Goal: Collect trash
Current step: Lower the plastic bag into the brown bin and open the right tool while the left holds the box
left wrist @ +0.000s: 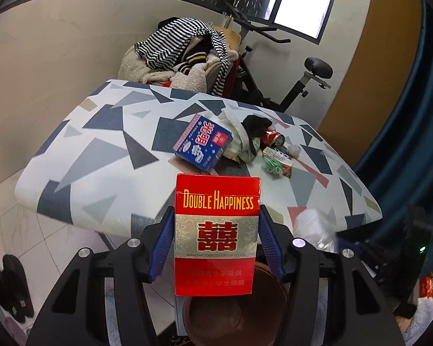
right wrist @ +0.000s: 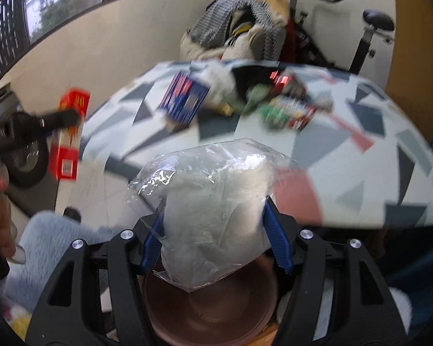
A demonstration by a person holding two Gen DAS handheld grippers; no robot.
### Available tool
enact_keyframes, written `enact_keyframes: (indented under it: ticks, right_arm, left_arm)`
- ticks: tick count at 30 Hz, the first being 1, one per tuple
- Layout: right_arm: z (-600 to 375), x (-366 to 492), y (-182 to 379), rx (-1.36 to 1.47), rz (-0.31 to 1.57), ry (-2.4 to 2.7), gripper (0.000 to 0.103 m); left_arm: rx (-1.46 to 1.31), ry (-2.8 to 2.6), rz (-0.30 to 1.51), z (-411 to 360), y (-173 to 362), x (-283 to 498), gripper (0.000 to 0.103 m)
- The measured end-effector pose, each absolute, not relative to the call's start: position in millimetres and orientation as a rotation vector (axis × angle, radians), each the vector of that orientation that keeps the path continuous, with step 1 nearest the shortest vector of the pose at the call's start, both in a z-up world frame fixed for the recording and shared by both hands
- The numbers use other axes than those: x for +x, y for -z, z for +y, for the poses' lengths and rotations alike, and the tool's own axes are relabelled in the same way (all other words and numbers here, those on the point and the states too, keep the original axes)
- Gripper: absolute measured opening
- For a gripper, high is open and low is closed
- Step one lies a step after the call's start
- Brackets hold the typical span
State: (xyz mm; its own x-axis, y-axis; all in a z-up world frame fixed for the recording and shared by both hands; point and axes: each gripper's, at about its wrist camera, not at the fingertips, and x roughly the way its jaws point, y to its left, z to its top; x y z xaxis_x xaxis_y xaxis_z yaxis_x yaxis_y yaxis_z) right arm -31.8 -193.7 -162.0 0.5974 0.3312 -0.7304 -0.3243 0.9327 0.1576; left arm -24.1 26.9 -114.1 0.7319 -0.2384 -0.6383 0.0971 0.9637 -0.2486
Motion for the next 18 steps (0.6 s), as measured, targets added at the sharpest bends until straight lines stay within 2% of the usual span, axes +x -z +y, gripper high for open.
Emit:
enact_keyframes:
  ticks: [10, 18]
  right_arm:
    - [-193.1, -50.6, 211.7, 0.096, 0.962, -0.365, 0.064]
    - [-184.5, -44.7, 263.0, 0.059, 1.072, -0.346, 0.065]
  left_arm:
    - [-0.209, 0.180, 0.749, 25.5, 136.1, -59.2, 0.055]
    - [-0.212, 0.213, 0.735, 18.1, 155.0, -78.0, 0.055]
